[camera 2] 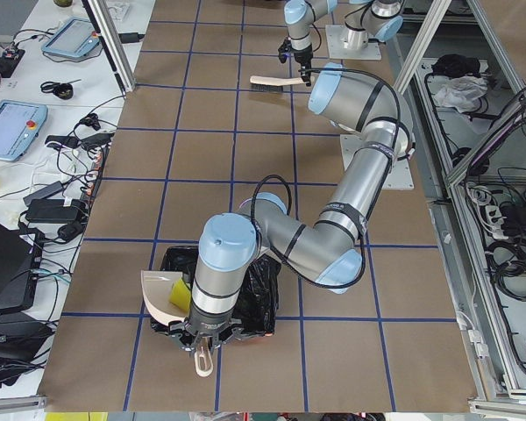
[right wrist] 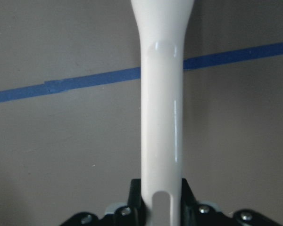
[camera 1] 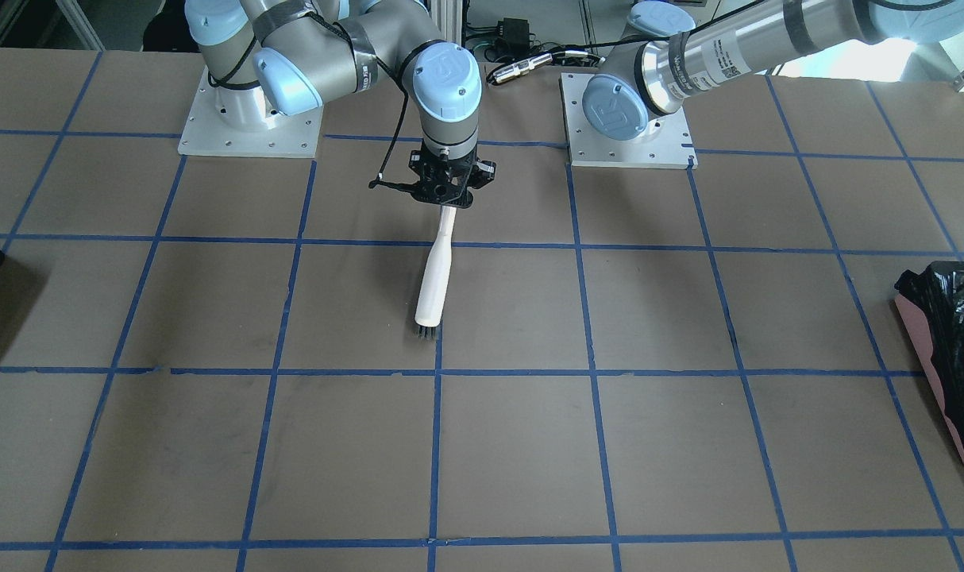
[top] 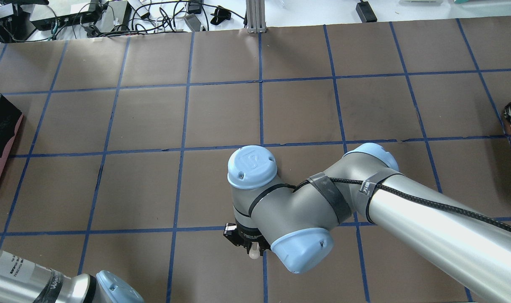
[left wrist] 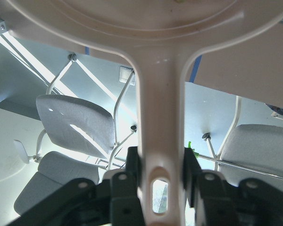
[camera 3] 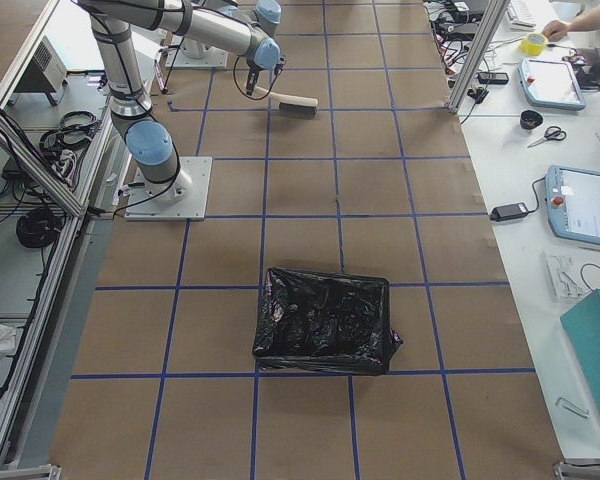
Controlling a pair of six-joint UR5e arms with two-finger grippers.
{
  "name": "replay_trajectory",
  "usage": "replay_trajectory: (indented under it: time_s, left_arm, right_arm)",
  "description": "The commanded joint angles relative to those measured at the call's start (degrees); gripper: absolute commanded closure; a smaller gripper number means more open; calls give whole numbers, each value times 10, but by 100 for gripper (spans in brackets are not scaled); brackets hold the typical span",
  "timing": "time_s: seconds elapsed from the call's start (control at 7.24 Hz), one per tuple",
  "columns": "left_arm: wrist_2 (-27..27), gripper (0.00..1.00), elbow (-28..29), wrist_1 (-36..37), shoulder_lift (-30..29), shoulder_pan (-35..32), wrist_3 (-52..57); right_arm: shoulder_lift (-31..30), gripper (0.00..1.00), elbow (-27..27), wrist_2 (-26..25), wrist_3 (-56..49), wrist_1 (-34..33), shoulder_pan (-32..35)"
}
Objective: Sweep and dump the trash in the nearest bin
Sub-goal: 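Tip the dustpan over the bin with the left gripper to dump the trash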
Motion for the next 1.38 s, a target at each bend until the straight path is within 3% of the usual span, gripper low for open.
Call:
replay_trajectory:
  time_s: [0.0, 0.14, 0.41, 0.83, 0.97, 1.1, 1.24]
  left_arm:
    - [6, 100, 2, 62, -4, -1, 15]
    - [26, 100, -21, 118, -4, -5, 33]
    - [119, 100, -120, 264, 25, -47, 102]
    - [129, 100, -152, 350, 40, -61, 158]
    - [129, 100, -154, 352, 43, -68, 161]
    - [125, 100, -153, 345, 42, -69, 159]
    - [124, 100, -148, 341, 52, -76, 153]
  right_arm:
    - [0, 38, 0, -4, -3, 1, 0]
    - [0, 33, 0, -6, -7, 1, 0]
    - [-2, 27, 0, -23, -38, 6, 2]
    - [-29, 20, -14, -56, -68, 10, -6]
    - [-52, 20, -31, -77, -109, 42, -14]
    - [-66, 16, -92, -93, -142, 114, -27]
    - [-65, 4, -177, -90, -160, 184, -39]
